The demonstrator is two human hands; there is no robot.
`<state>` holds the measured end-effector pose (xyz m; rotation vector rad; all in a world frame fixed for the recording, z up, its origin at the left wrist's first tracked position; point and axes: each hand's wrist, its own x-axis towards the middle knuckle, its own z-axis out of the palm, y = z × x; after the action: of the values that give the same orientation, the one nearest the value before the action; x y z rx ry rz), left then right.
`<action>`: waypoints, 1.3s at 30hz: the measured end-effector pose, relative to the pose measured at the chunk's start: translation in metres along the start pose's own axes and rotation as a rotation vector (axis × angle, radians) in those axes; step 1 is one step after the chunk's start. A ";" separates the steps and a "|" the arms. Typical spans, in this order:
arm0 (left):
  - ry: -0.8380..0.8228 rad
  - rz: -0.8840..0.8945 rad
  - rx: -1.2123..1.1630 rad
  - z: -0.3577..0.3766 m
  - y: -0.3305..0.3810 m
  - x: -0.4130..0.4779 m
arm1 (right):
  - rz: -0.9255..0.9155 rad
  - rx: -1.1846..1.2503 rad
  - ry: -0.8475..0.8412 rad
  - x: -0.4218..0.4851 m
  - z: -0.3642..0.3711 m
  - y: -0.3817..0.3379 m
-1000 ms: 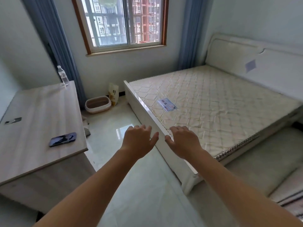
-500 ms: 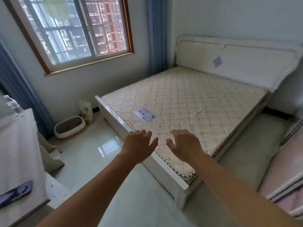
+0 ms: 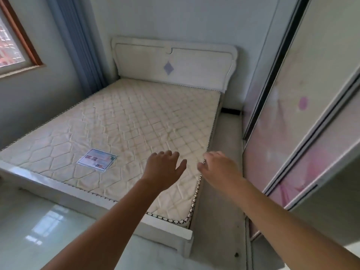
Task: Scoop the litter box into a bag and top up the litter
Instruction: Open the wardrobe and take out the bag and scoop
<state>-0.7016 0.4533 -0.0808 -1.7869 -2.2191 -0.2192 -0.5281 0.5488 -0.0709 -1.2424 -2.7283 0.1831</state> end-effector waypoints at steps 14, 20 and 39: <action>0.008 0.216 -0.103 0.036 0.045 0.134 | 0.257 -0.096 0.053 0.049 -0.018 0.084; -0.019 0.237 -0.056 0.069 0.080 0.216 | 0.268 -0.040 0.028 0.114 -0.007 0.146; -0.046 0.180 -0.030 0.168 0.126 0.521 | 0.246 -0.042 0.066 0.389 -0.019 0.342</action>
<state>-0.7002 1.0149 -0.0855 -2.0129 -2.0793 -0.1759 -0.5244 1.0671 -0.0803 -1.5647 -2.5300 0.1080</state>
